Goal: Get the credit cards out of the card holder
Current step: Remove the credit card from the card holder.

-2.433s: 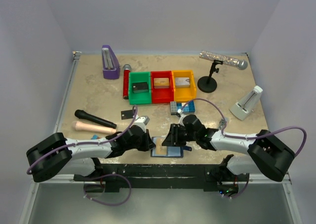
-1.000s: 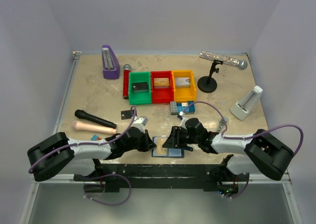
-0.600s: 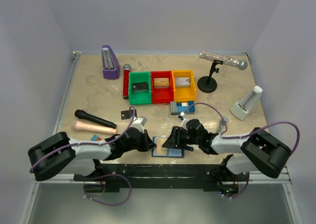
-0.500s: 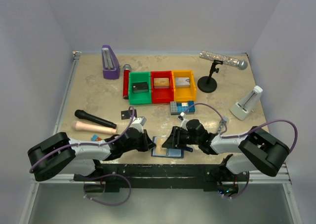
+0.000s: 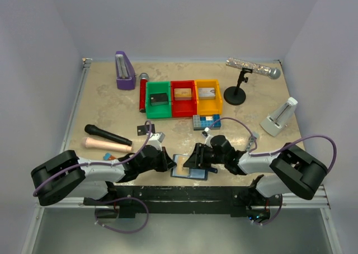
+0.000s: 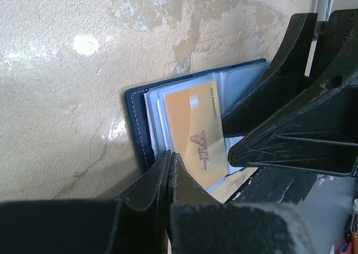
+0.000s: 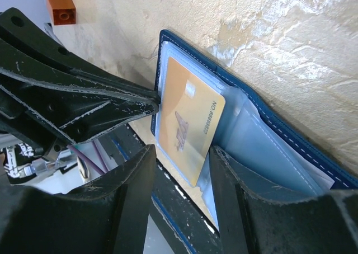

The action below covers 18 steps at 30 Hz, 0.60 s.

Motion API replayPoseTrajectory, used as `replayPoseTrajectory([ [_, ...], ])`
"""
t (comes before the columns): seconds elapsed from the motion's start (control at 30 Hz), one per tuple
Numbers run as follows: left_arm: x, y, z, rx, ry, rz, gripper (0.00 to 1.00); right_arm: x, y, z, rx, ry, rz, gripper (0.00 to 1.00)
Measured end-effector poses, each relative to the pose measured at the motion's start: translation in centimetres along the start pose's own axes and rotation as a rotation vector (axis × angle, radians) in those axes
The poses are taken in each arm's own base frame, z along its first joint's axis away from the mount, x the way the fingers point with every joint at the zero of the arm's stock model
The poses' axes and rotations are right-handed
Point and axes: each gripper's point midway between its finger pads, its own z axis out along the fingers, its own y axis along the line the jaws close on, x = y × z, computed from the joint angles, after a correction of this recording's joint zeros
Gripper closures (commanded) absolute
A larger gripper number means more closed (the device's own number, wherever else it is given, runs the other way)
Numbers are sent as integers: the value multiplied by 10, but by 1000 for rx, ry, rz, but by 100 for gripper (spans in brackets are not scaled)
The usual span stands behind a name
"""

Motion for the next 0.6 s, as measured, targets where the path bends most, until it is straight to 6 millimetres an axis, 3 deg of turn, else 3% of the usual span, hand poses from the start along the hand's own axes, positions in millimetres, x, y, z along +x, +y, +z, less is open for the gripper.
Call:
replayPoseTrajectory([
  [0.6, 6, 6, -2, -7, 8, -26, 100, -1, 2, -2, 7, -7, -12, 52],
])
